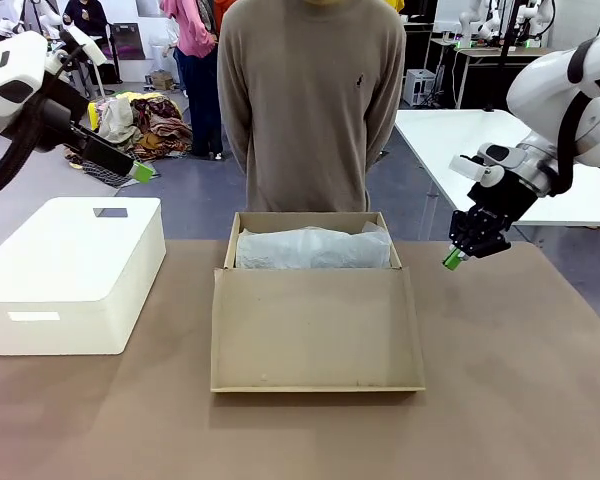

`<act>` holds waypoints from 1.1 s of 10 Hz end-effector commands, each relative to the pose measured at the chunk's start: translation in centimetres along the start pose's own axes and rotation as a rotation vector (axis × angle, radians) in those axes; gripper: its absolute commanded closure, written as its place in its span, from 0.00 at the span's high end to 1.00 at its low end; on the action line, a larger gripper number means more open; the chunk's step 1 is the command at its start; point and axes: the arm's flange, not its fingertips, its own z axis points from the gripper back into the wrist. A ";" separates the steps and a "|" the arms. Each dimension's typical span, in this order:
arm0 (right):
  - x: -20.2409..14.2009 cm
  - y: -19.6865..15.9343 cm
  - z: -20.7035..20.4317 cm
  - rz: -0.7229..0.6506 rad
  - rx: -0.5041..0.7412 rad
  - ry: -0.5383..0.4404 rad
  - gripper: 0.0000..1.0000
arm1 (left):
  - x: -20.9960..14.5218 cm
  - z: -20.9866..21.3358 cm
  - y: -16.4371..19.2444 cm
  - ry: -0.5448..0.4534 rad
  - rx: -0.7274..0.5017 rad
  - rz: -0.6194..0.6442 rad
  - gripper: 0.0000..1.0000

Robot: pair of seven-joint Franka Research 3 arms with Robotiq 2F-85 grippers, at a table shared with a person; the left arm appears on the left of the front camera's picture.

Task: Pack the shoes into the box.
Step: Close the Shoes Box.

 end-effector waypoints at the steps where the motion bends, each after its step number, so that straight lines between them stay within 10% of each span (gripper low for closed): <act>1: -1.2 -0.3 -1.3 0.025 -0.031 -0.085 0.00 | -0.2 -0.1 0.0 -0.012 -0.012 -0.001 1.00; 11: -4.0 3.0 -8.6 0.158 -0.028 -0.230 0.00 | -0.2 -0.1 0.0 -0.012 -0.012 -0.001 1.00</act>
